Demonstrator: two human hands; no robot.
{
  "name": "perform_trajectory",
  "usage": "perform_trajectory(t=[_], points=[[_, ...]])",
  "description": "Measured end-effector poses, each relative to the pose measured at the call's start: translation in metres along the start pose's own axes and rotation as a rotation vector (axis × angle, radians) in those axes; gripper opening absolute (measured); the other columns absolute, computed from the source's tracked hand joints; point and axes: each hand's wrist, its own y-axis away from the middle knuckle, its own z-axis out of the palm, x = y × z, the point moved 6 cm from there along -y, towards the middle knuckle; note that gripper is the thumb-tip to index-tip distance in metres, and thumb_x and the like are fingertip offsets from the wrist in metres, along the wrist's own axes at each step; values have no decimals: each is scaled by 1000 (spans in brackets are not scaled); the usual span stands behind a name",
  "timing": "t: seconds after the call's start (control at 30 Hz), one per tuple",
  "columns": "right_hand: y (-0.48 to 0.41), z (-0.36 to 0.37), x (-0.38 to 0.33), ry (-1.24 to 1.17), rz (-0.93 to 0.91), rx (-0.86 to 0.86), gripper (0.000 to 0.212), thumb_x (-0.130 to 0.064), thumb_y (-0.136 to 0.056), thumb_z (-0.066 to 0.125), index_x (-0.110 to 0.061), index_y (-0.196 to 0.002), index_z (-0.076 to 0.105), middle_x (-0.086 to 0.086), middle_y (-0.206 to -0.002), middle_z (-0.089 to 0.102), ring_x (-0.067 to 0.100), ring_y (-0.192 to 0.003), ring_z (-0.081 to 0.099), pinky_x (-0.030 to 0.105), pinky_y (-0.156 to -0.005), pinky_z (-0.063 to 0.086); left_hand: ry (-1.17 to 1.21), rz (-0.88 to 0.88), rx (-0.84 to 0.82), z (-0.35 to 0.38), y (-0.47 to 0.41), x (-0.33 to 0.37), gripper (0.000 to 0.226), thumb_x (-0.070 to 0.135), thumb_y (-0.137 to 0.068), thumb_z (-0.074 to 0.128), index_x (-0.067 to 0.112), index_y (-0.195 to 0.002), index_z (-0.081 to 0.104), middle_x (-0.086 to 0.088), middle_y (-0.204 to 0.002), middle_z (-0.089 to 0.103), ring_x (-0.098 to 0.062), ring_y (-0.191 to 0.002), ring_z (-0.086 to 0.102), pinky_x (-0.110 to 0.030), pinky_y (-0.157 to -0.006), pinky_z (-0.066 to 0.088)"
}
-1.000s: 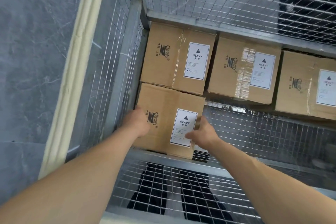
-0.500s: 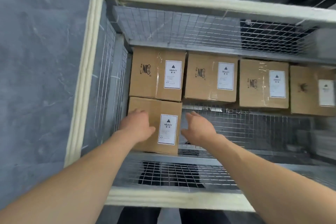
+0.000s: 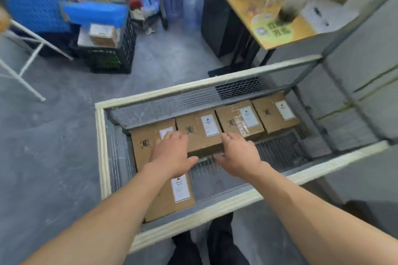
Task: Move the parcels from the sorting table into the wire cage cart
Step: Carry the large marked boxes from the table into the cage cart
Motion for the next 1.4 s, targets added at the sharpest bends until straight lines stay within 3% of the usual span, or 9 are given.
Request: perform_trajectory(t=[0.13, 0.3, 0.4, 0.73, 0.83, 0.93, 1.03, 1.13, 1.4], points=[[37, -47, 35, -28, 97, 101, 47, -49, -89, 61, -21, -125, 49, -3, -126, 58, 21, -122, 53, 45, -96, 48, -50, 151, 87, -38, 11, 54, 76, 64, -84, 58, 21, -144, 43, 0, -151, 43, -23, -140, 35, -48, -112, 34], [92, -89, 85, -51, 187, 203, 34, -50, -90, 59, -23, -108, 48, -6, -106, 58, 21, -107, 57, 39, -82, 49, -106, 309, 140, -66, 28, 125, 74, 66, -84, 57, 21, -141, 44, 1, -147, 45, -21, -136, 38, -46, -111, 36], [126, -104, 115, -72, 243, 241, 33, -50, -90, 59, -23, -104, 46, -6, -106, 56, 21, -105, 57, 37, -79, 50, -129, 389, 166, -78, 42, 168, 73, 66, -86, 56, 21, -141, 43, 1, -147, 44, -21, -137, 37, -45, -111, 35], [249, -130, 204, -82, 375, 334, 31, -50, -88, 54, -24, -91, 37, -6, -93, 48, 24, -97, 56, 36, -69, 36, -188, 577, 256, -92, 107, 312, 75, 67, -88, 54, 18, -143, 41, 1, -148, 43, -21, -138, 37, -45, -111, 37], [285, -138, 229, -92, 424, 352, 29, -50, -88, 53, -24, -96, 43, -4, -101, 53, 25, -105, 58, 38, -75, 41, -200, 635, 270, -92, 125, 351, 75, 68, -88, 52, 18, -144, 39, 0, -149, 41, -21, -139, 36, -44, -111, 37], [319, -144, 252, -100, 480, 367, 41, -52, -89, 53, -21, -117, 51, -1, -120, 58, 25, -119, 56, 41, -90, 47, -213, 695, 296, -91, 143, 389, 76, 68, -88, 52, 19, -145, 39, 0, -150, 41, -21, -139, 36, -44, -109, 37], [352, -146, 266, -96, 525, 403, 38, -54, -89, 54, -23, -110, 50, -1, -116, 59, 25, -117, 57, 41, -88, 47, -233, 747, 293, -87, 158, 419, 77, 68, -87, 52, 18, -145, 39, 0, -149, 41, -21, -139, 35, -44, -109, 36], [385, -146, 281, -97, 602, 402, 46, -54, -88, 54, -21, -120, 50, 0, -119, 58, 25, -119, 56, 42, -90, 48, -248, 819, 314, -85, 174, 450, 74, 67, -86, 53, 17, -140, 43, 0, -146, 44, -21, -137, 37, -44, -107, 38], [479, -136, 298, -81, 873, 436, 51, -57, -88, 53, -20, -124, 49, 0, -120, 57, 25, -120, 54, 43, -89, 46, -269, 1072, 281, -68, 216, 519, 77, 67, -85, 55, 18, -143, 40, 1, -147, 44, -22, -137, 38, -43, -106, 41]])
